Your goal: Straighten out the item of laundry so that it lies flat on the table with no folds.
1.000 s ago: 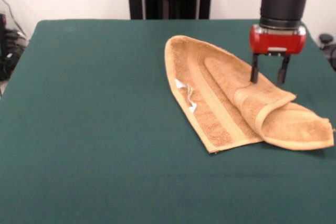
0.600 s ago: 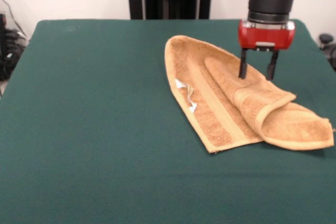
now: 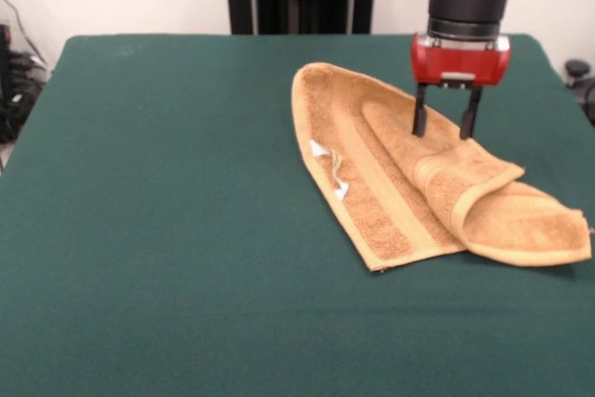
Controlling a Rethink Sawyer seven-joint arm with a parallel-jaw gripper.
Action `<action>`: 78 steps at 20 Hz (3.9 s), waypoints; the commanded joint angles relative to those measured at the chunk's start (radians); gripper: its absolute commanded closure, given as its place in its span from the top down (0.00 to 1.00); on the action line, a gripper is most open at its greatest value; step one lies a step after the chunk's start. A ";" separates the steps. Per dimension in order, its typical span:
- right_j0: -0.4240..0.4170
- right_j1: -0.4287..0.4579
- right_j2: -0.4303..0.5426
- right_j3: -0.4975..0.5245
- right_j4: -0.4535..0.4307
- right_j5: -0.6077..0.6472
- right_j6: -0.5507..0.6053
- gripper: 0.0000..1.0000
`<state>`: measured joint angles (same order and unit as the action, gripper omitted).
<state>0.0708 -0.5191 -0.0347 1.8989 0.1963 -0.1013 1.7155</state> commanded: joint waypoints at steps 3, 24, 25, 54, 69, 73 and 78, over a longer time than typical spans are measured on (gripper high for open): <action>0.012 0.038 0.074 0.046 -0.008 0.124 0.156 1.00; 0.040 0.071 0.099 0.067 -0.016 0.069 0.176 1.00; 0.051 0.071 0.096 0.067 -0.011 0.069 0.182 1.00; 0.072 0.193 0.008 0.043 -0.081 -0.046 0.154 1.00; 0.008 0.108 0.081 0.111 -0.154 -0.043 0.210 1.00; 0.043 0.017 0.064 0.138 -0.114 0.042 0.212 1.00; 0.082 -0.091 0.043 0.153 -0.072 0.164 0.212 1.00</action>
<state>0.1140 -0.5241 -0.0227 1.9979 0.0530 -0.1050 1.7155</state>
